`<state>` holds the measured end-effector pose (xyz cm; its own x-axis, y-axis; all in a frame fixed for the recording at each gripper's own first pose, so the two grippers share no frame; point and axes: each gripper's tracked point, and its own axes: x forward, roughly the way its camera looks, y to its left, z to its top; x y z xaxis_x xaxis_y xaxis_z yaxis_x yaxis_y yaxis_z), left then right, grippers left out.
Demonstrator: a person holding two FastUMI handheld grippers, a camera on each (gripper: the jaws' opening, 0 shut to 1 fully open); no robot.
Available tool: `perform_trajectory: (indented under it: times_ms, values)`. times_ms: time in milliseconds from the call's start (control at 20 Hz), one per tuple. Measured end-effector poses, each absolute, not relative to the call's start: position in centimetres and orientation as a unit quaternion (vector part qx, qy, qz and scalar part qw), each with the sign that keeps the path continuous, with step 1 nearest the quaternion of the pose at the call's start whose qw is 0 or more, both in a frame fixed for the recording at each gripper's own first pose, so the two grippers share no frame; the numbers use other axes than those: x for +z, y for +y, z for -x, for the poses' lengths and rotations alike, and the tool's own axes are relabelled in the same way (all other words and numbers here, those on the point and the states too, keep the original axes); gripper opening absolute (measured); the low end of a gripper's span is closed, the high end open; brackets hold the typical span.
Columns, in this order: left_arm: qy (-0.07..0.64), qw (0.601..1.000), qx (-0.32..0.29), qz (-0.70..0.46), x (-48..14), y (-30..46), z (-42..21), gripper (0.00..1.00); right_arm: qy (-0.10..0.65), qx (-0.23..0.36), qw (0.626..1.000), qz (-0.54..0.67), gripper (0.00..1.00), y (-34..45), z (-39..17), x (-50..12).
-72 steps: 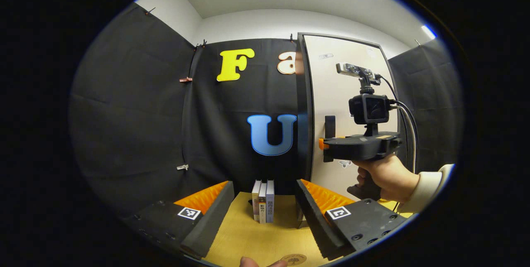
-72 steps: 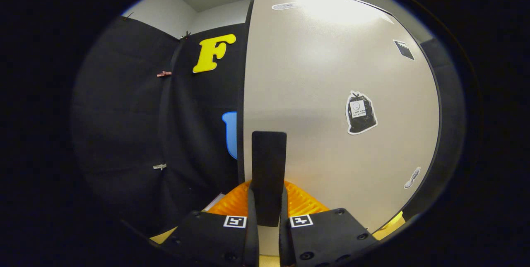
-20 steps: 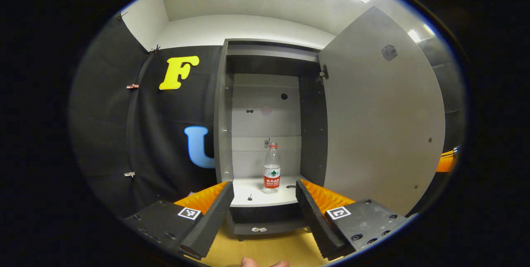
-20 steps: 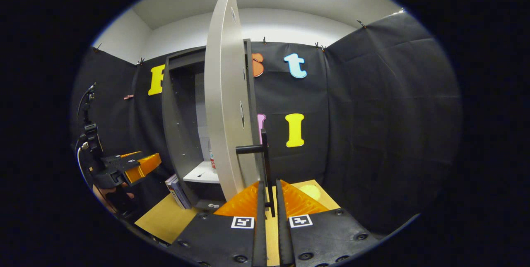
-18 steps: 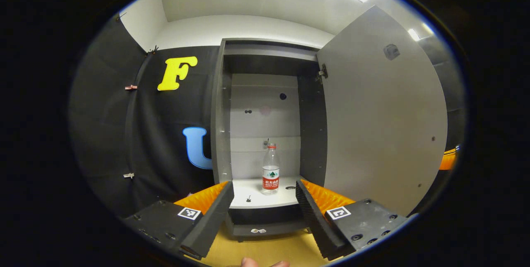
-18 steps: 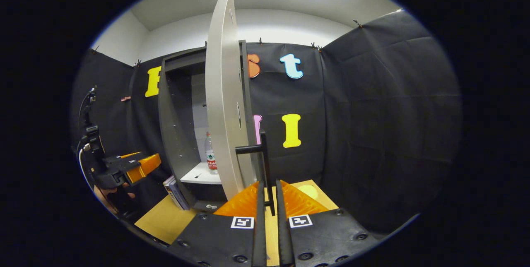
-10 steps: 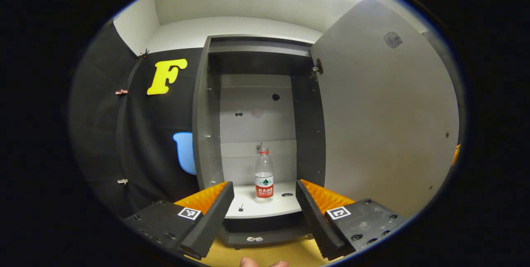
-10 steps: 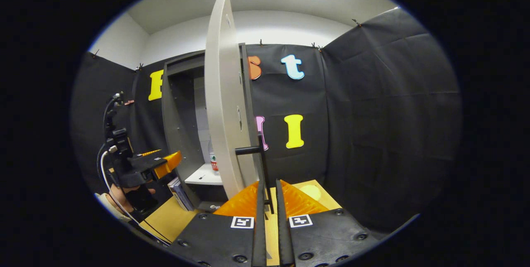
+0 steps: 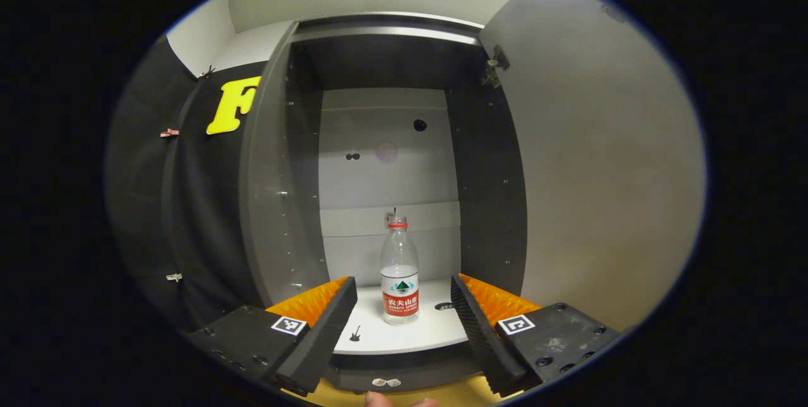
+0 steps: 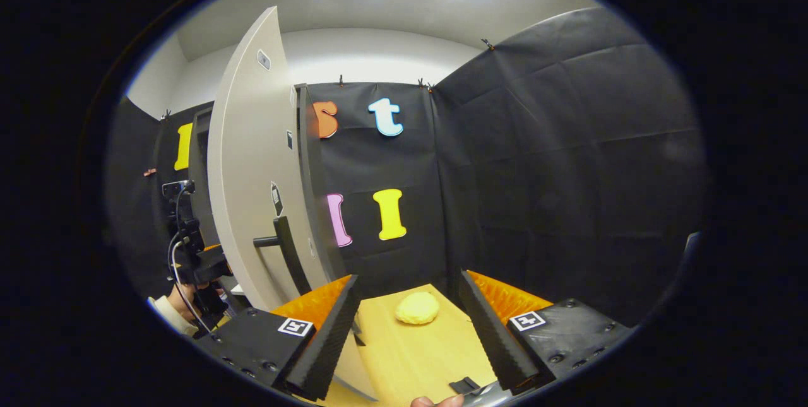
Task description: Open the cabinet door with the right hand, grasp the bottle in the cabinet with the left hand and place it on the coaster, then close the cabinet door with the right hand.
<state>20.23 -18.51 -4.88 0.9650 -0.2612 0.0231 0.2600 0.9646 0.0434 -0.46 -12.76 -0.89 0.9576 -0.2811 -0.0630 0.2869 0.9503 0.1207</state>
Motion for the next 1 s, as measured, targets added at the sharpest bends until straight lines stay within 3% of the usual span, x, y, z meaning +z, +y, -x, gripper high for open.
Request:
perform_trajectory:
  times_ms: [750, 800, 850, 1000]
  values:
    - [0.043, 0.994, -0.087, -0.042, -13.2, -21.4, -36.3, 0.98, 0.028, -0.172, 0.983, -0.062, 0.98, -16.1, -1.4, -2.3]
    - [0.039, 0.995, -0.080, -0.045, -13.0, -21.2, -36.4, 0.96, 0.029, -0.174, 0.982, -0.062, 0.97, -16.3, -1.4, -2.4]
    - [0.044, 0.994, -0.086, -0.048, -13.0, -21.3, -36.1, 0.76, 0.032, -0.175, 0.982, -0.062, 0.97, -16.4, -1.3, -2.6]
    - [0.026, 0.993, -0.099, -0.052, -11.4, -21.7, -35.0, 0.75, 0.034, -0.172, 0.983, -0.062, 0.97, -16.4, -1.5, -2.8]
